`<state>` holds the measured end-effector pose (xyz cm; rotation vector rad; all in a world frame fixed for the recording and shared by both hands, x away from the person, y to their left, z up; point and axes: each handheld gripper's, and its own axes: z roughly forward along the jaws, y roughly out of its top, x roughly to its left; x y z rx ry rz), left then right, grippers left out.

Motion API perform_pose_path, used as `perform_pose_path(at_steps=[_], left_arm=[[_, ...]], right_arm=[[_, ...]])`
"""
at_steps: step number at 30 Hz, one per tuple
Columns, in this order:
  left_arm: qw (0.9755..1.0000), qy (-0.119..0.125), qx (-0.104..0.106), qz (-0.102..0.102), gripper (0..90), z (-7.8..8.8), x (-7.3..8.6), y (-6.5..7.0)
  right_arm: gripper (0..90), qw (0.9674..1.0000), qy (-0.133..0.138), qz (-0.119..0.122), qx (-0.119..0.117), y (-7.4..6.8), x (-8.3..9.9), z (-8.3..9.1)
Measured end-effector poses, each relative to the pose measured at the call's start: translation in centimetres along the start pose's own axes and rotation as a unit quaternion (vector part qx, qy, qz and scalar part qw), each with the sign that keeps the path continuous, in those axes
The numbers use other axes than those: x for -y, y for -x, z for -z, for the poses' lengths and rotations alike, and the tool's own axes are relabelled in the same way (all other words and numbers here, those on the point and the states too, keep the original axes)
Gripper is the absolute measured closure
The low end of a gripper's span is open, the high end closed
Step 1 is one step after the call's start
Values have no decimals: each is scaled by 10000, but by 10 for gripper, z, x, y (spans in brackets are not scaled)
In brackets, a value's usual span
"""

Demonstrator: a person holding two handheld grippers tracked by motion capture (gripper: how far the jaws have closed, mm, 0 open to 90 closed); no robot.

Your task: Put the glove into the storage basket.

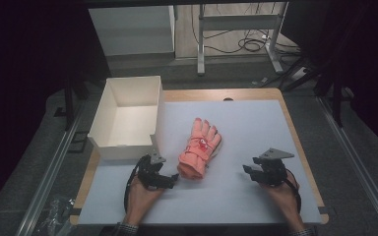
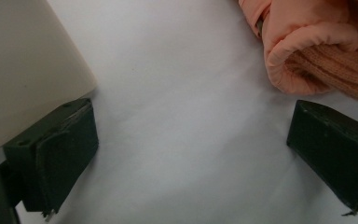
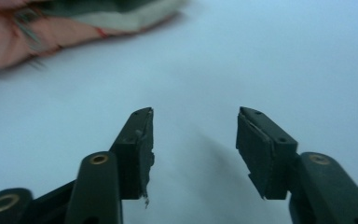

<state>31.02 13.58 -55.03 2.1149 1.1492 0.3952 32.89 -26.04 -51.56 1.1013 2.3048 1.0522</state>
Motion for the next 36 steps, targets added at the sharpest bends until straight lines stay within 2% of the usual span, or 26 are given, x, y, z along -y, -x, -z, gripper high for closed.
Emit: perform_pose_path(at_steps=[2,3,6,8,10,11,14,15,19,23,28,32,36], left_arm=[[10000,9,4,-1,28,0,0,0],[10000,34,7,-20,32,1,0,0],[9999,73,105,-35,38,2,1,0],[9999,78,144,-29,33,3,1,-1],[9998,77,195,25,30,4,2,-1],[9997,73,218,16,27,6,2,-1],[9997,73,233,65,26,9,3,-1],[9996,93,252,94,21,13,2,-2],[9991,209,341,165,21,22,1,-2],[9991,160,377,112,15,26,-4,0],[9988,174,430,141,24,29,-12,0],[9992,90,378,10,34,31,-19,3],[9992,44,400,-14,42,31,-22,4]], right_arm=[[442,9999,-43,-41,90,5,4,2],[404,9999,-60,-37,153,9,6,3],[366,9996,-82,-106,267,17,11,3],[350,9994,-96,-115,314,20,12,2],[297,9987,-190,-63,473,24,16,0],[288,9988,-173,-199,411,27,17,0],[259,9988,-215,-141,421,26,17,-1],[185,9976,-272,-227,592,26,17,-2],[176,9976,-258,-251,591,26,17,-3],[174,9975,-248,-264,602,26,18,-3],[174,9975,-240,-255,611,26,18,-3],[174,9975,-237,-255,611,26,18,-3],[174,9975,-236,-254,611,26,18,-3]])
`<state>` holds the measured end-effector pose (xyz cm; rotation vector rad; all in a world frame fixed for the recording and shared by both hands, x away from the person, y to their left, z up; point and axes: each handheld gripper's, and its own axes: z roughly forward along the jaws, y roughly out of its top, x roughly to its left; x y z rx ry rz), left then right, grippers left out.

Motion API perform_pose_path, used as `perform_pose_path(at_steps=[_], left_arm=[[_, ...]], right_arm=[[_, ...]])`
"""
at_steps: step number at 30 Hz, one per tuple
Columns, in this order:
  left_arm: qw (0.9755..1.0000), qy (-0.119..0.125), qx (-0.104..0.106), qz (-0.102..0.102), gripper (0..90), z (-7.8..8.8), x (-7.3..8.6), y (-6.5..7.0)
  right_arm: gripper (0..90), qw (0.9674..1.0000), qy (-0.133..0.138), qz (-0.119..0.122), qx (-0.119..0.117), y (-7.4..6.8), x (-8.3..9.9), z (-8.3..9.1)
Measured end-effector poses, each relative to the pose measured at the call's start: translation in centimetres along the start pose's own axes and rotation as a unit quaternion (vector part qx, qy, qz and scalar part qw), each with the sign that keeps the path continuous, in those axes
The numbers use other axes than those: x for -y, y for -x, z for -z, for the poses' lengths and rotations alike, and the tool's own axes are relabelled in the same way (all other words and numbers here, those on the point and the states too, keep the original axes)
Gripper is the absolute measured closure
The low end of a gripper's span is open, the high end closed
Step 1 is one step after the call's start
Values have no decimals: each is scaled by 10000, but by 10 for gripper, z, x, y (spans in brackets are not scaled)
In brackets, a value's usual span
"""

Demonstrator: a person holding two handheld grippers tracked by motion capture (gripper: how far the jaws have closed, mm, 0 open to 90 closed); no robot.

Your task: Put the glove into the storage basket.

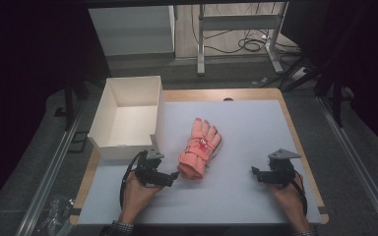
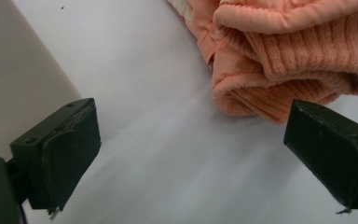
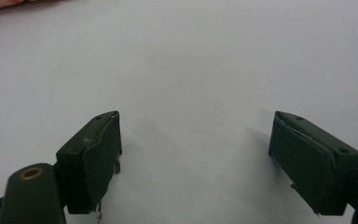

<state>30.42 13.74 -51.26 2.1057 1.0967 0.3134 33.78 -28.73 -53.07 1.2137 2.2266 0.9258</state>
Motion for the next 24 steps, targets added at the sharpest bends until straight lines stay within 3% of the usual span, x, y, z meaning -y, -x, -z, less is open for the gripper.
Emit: perform_pose_path(at_steps=[3,16,24], left_arm=[[10000,-76,-37,-22,44,1,-3,0],[9997,-6,231,105,34,12,-28,3],[9997,-92,232,22,2,11,-57,16]], right_arm=[[174,10000,2,-3,-1,0,0,0],[174,10000,-4,7,1,0,0,0],[174,10000,3,-2,-8,0,0,0]])
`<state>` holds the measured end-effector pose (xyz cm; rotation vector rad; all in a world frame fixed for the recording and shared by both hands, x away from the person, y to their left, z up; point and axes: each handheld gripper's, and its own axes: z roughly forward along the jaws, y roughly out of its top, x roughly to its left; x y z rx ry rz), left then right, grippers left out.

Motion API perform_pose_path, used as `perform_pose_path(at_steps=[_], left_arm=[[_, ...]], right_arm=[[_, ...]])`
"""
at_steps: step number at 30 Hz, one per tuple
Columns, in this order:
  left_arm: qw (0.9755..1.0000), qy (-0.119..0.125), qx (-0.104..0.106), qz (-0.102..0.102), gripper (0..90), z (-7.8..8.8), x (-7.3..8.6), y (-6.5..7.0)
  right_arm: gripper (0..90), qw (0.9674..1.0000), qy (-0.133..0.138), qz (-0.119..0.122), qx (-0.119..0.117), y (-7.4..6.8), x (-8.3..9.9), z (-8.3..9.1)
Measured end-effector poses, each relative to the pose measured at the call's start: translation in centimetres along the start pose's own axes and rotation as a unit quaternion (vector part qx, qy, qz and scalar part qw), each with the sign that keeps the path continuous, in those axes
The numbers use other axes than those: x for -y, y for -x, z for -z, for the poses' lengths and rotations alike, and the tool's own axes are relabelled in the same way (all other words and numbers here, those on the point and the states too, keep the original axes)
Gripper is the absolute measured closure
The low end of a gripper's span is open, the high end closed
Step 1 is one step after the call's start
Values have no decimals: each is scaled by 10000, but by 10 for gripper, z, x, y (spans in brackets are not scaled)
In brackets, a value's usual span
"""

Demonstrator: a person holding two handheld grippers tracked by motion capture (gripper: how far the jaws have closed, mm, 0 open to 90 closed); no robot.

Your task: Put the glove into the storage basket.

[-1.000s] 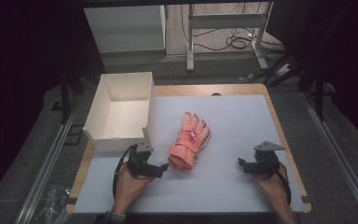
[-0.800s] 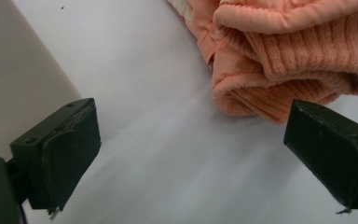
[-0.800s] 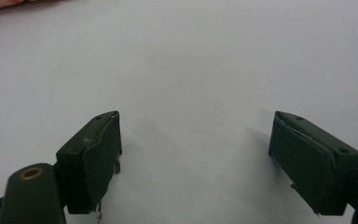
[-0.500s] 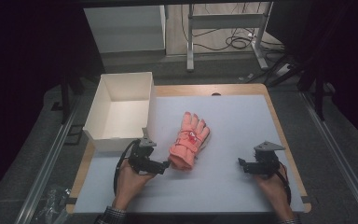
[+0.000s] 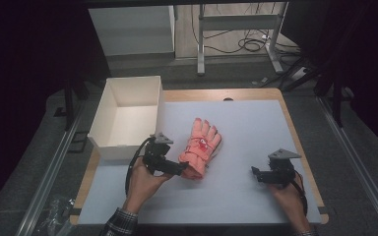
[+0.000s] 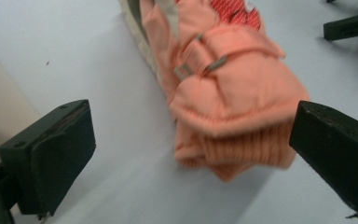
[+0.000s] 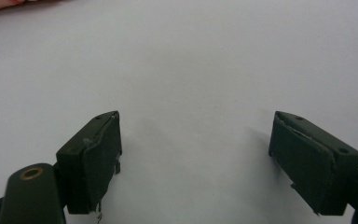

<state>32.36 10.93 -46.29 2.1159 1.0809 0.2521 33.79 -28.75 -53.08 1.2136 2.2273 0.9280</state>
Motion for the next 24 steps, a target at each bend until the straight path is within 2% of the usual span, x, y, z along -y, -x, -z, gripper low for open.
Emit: perform_pose_path(at_steps=[7,8,9,13,16,19,24], left_arm=[[9998,-139,109,-75,0,-17,-20,11],[9998,-139,109,-75,0,-17,-20,11],[9996,-226,106,-121,0,-26,-26,16],[9992,-337,27,-190,0,-38,-30,21],[9988,-435,42,-207,0,-49,-32,25],[9976,-631,-30,-286,0,-63,-30,28],[9965,-779,-147,-273,0,-77,-26,30]], right_arm=[[173,10000,1,-2,-1,0,0,0],[173,10000,2,-2,-4,0,0,0],[174,10000,1,-5,-4,0,0,0],[173,10000,1,-7,-6,0,0,0],[173,10000,1,-9,-9,0,0,0],[173,10000,1,-7,-10,0,0,0],[173,10000,1,-9,-13,0,0,0]])
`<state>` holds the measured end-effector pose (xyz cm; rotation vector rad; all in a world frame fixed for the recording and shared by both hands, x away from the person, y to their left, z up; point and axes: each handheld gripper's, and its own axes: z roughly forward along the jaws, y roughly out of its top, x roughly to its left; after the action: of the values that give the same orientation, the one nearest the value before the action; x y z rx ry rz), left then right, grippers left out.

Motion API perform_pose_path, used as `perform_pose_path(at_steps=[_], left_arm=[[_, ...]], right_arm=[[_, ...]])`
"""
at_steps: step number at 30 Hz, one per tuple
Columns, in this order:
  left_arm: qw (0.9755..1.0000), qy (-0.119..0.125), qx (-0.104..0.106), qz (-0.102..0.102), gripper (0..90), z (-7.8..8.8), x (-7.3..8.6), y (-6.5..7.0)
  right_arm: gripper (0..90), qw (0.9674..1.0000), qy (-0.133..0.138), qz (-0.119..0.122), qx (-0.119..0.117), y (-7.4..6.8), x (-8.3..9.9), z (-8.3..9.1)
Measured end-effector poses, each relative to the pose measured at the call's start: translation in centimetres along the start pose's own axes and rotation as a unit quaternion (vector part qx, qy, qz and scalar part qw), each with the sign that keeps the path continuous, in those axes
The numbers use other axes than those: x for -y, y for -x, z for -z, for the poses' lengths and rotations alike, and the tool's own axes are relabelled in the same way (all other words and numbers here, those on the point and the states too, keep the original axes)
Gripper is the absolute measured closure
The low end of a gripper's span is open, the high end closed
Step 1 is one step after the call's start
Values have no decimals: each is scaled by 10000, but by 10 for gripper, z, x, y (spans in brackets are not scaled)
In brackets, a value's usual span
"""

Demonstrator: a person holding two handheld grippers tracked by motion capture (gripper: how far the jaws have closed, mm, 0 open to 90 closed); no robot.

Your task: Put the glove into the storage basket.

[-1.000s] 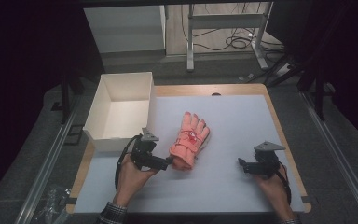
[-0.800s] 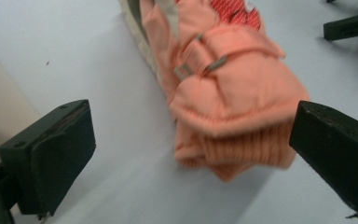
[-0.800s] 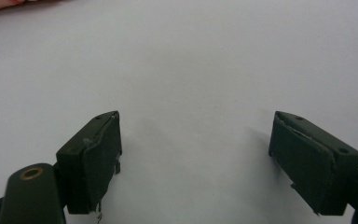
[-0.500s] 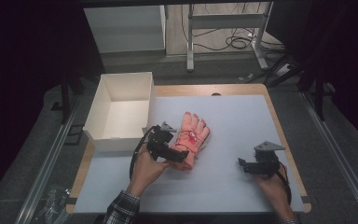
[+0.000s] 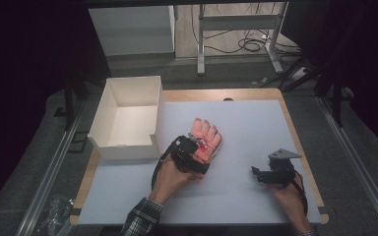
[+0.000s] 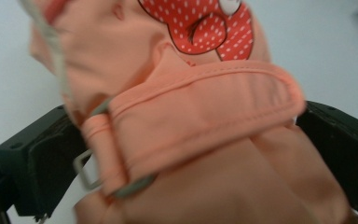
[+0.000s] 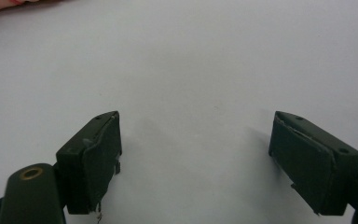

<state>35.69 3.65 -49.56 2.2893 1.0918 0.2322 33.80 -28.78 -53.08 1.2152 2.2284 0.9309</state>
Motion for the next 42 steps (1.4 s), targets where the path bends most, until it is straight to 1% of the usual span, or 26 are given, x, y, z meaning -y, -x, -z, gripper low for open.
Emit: perform_pose_path(at_steps=[1,2,3,5,6,9,10,11,12,14,15,16,17,18,19,20,21,22,24,26,31,32,33,36,38,42], left_arm=[[9999,-120,27,8,0,-9,2,0],[9999,-120,27,8,0,-9,2,0],[9998,-182,31,24,0,-14,4,0],[9996,-266,-87,-32,0,-20,5,2],[9995,-282,-103,-14,0,-22,6,2],[9993,-358,-96,19,2,-25,8,1],[9988,-482,-59,45,2,-29,9,2],[9984,-522,-211,-30,15,-31,10,6],[9981,-570,-226,-24,25,-30,9,7],[9973,-700,-223,-21,65,-29,6,8],[9966,-792,-205,-66,91,-27,4,8],[9966,-792,-205,-66,147,-27,4,8],[9965,-807,-199,-93,147,-26,3,8],[9968,-777,-179,-102,179,-26,3,9],[9968,-769,-136,-174,251,-23,3,8],[9968,-769,-136,-174,271,-23,3,8],[9963,-807,-87,-296,296,-21,2,9],[9963,-807,-87,-296,305,-21,2,9],[9947,-912,-35,-468,315,-20,0,8],[9946,-915,28,-481,326,-18,-1,6],[9955,-800,194,-467,367,-11,-2,1],[9955,-800,194,-467,370,-11,-2,1],[9958,-750,278,-440,371,-9,-2,-1],[9966,-646,298,-406,374,-3,-5,-4],[9969,-623,298,-372,373,0,-7,-6],[9981,-486,178,-335,372,14,-18,-11]], right_arm=[[173,10000,-1,0,-1,0,0,0],[173,10000,-1,0,-1,0,0,0],[173,10000,-1,3,1,0,0,0],[173,10000,0,1,0,0,0,0],[173,10000,0,-1,0,0,0,0],[173,10000,1,1,1,0,0,0],[173,10000,0,0,1,0,0,0],[173,10000,0,0,0,0,0,0],[173,10000,0,-1,-1,0,0,0],[173,10000,0,2,1,0,0,0],[172,10000,-2,3,3,0,0,0],[172,10000,-2,3,3,0,0,0],[172,10000,0,4,4,0,0,0],[173,10000,0,4,4,0,0,0],[172,10000,0,3,1,0,0,0],[172,10000,0,3,1,0,0,0],[172,10000,0,1,-1,0,0,0],[172,10000,0,1,-1,0,0,0],[172,10000,1,1,-1,0,0,0],[172,10000,1,0,-2,0,0,0],[172,10000,-1,0,-3,0,0,0],[172,10000,-1,0,-3,0,0,0],[172,10000,-8,1,-6,0,0,0],[172,10000,-10,1,-7,0,0,0],[172,10000,-9,-1,-7,0,0,0],[172,10000,-8,-4,-8,0,0,0]])
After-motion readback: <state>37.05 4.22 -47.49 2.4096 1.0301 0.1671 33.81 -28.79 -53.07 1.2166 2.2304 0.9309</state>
